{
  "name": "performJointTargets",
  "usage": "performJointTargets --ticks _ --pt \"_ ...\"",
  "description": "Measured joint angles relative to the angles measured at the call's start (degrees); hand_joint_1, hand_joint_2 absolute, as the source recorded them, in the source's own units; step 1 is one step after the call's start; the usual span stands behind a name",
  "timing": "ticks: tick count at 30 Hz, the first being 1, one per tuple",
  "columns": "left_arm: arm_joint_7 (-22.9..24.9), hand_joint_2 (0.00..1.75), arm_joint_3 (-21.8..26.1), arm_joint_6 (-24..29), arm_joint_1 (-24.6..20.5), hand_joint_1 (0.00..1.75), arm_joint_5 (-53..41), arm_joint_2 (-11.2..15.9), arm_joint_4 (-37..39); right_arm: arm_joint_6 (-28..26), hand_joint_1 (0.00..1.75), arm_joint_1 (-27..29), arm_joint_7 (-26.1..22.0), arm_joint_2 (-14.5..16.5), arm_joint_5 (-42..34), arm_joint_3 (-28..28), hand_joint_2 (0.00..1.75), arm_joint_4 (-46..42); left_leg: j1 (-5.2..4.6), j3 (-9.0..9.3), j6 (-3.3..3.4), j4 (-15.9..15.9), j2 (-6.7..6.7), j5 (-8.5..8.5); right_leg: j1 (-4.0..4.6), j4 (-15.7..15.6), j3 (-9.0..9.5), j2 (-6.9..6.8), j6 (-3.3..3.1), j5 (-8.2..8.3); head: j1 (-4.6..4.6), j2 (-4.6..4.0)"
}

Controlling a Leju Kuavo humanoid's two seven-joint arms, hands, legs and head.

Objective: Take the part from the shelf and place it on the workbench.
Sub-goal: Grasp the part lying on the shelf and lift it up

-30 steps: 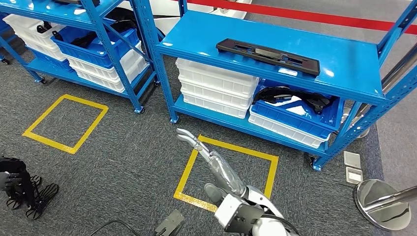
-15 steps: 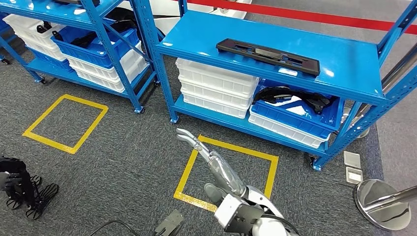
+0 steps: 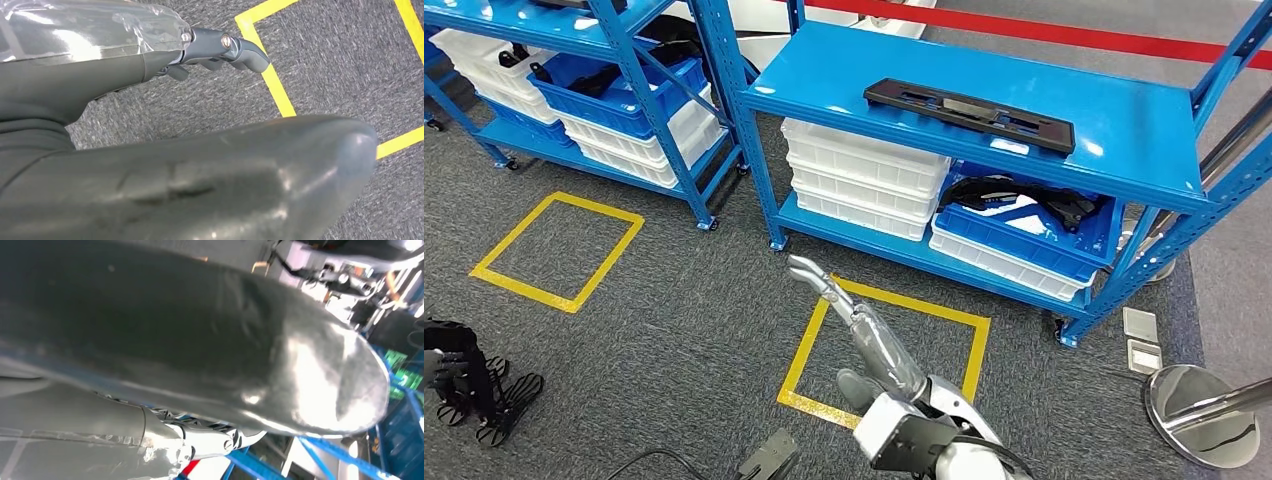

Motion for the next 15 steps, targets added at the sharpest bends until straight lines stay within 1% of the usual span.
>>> performJointTargets --ticks 3,8,9,11,12,13,14,15 --pt "0.10 0.00 0.00 -0.19 0.00 0.00 -0.33 0.03 0.28 -1.55 0.00 -0.09 0.73 -0.05 1.61 -0.02 0.00 0.00 -0.04 -0.09 0.02 0.13 0.00 -0.01 -0.13 0.00 -0.04 0.00 0.03 0.02 0.00 0.00" --pt "0.30 0.00 0.00 -0.32 -0.01 0.00 -0.84 0.07 0.54 -1.90 0.00 -0.10 1.56 -0.19 2.56 -0.02 0.00 0.00 -0.21 -0.33 0.21 0.48 0.00 -0.13 -0.30 -0.06 -0.14 -0.01 0.27 0.14 -0.01 0.00" --pt "0.34 0.00 0.00 -0.33 -0.01 0.00 -0.93 0.10 0.57 -1.89 0.00 -0.10 1.70 -0.23 2.66 -0.02 0.00 0.00 -0.24 -0.40 0.33 0.45 0.00 -0.17 -0.33 0.04 -0.14 -0.01 0.43 0.25 -0.01 0.00" --pt "0.39 0.00 0.00 -0.33 -0.03 0.00 -1.04 0.16 0.63 -1.88 0.00 -0.11 1.88 -0.35 2.72 -0.02 0.00 0.00 -0.10 -0.16 0.84 0.08 -0.04 -0.32 -0.39 0.81 -0.35 -0.01 0.94 0.54 -0.04 0.00" --pt "0.40 0.00 0.00 -0.33 -0.02 0.00 -1.07 0.19 0.67 -1.86 0.00 -0.14 1.96 -0.42 2.74 -0.02 0.00 0.00 0.05 0.26 1.18 -0.29 -0.03 -0.44 -0.41 1.84 -0.77 0.01 1.16 0.66 0.02 0.00" --pt "0.43 0.00 0.00 -0.32 -0.02 0.00 -1.09 0.20 0.70 -1.83 0.00 -0.24 1.99 -0.48 2.77 -0.02 0.00 0.00 0.21 0.81 1.53 -0.60 -0.02 -0.60 -0.42 3.43 -1.73 0.03 1.23 0.44 0.21 0.00" --pt "0.44 0.00 0.00 -0.29 -0.03 0.00 -1.10 0.21 0.72 -1.80 0.00 -0.35 2.04 -0.52 2.80 -0.02 0.00 0.00 0.30 1.38 1.81 -0.85 0.00 -0.78 -0.44 6.03 -3.45 0.05 1.21 -0.26 0.41 0.00" --pt "0.44 0.00 0.00 -0.25 -0.03 0.00 -1.11 0.22 0.74 -1.74 0.00 -0.43 2.09 -0.56 2.82 -0.02 0.00 0.00 0.33 1.79 1.97 -0.96 0.03 -1.02 -0.45 9.29 -5.79 0.07 1.23 -1.22 0.66 0.00"
